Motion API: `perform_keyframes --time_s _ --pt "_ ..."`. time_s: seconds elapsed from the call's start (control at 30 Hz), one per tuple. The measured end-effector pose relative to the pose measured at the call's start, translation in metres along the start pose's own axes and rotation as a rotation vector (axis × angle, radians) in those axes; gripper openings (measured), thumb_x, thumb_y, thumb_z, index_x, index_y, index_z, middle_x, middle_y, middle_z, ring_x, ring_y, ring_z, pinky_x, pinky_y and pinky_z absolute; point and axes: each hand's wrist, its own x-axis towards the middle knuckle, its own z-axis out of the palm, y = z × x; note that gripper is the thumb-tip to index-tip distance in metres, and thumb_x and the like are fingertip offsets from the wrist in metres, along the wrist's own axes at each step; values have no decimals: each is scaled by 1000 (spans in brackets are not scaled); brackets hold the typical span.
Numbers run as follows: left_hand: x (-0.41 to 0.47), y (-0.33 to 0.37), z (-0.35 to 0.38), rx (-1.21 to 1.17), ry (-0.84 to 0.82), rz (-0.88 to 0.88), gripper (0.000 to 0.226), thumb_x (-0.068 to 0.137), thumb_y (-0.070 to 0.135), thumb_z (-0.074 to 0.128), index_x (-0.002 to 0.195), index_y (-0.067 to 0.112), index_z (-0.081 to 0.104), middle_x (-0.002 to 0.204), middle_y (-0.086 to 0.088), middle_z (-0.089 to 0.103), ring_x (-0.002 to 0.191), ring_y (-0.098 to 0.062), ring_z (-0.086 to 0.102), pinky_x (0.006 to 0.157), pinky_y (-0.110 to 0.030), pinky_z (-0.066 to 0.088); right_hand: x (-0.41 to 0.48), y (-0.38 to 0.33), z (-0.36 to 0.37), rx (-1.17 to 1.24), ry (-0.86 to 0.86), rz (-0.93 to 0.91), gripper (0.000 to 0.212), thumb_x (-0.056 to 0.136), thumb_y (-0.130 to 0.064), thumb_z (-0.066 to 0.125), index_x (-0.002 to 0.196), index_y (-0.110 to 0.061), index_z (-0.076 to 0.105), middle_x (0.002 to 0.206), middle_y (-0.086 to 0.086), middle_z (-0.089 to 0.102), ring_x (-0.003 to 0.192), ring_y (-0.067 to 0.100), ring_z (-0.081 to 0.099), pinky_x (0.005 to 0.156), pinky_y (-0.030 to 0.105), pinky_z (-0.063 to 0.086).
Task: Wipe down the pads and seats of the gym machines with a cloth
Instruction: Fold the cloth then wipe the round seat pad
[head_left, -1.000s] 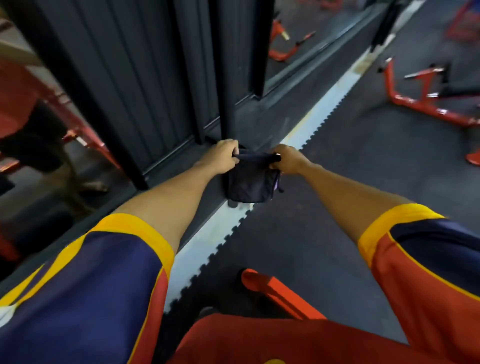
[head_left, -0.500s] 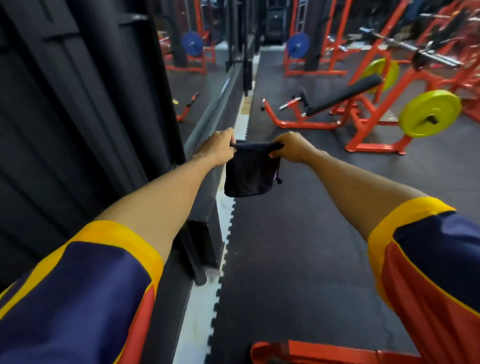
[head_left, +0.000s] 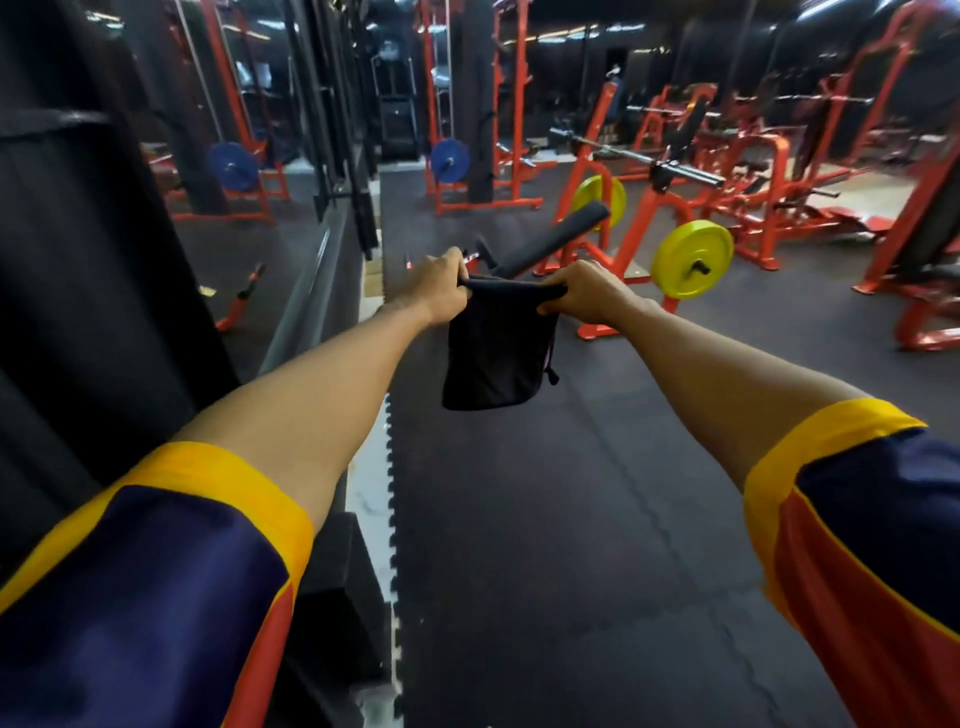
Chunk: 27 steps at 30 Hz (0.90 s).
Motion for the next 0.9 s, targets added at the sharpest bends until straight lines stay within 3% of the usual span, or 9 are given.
perform_keyframes --time_s 0.13,0.23,0.3,0.4,0.5,0.6,0.9 --pt "77 -5 19 -41 -16 68 12 90 13 60 99 17 55 105 -15 67 95 -34 64 81 -39 52 49 29 -7 19 109 82 16 81 -34 80 90 -21 77 78 0 65 79 24 62 67 32 40" --pt "127 -6 36 -117 -29 97 13 87 12 58 93 21 51 100 -13 67 92 -34 64 80 -43 54 76 48 -14 15 106 105 12 81 -32 81 82 -22 73 79 1 65 82 27 64 70 38 46" --pt "167 -2 48 -153 -24 136 13 87 11 56 93 20 50 97 -13 67 89 -34 64 79 -43 53 102 64 -25 18 143 165 22 80 -32 81 72 -26 62 75 -1 63 80 27 63 70 40 48" --pt "213 5 65 -129 -58 253 15 88 8 55 96 19 48 96 -15 68 90 -36 64 81 -45 53 128 89 -36 19 141 205 31 79 -29 82 68 -30 53 74 -2 60 78 26 58 61 34 40" --pt "266 19 85 -150 -82 352 23 89 7 56 100 18 40 90 -15 64 86 -40 64 80 -51 53 151 123 -47 109 194 287 30 75 -22 88 86 -22 59 78 -4 57 77 22 53 59 31 37" --pt "321 41 112 -171 -113 431 30 88 9 57 113 16 42 98 -19 66 92 -42 65 83 -51 53 174 161 -58 110 226 365 44 75 -19 89 107 -11 60 93 3 62 82 22 55 66 33 41" --pt "474 114 193 -331 -161 554 43 89 10 58 132 12 56 123 -18 67 116 -35 62 98 -40 49 239 266 -99 75 353 571 41 76 -24 89 109 -17 65 101 2 67 96 25 63 81 36 50"
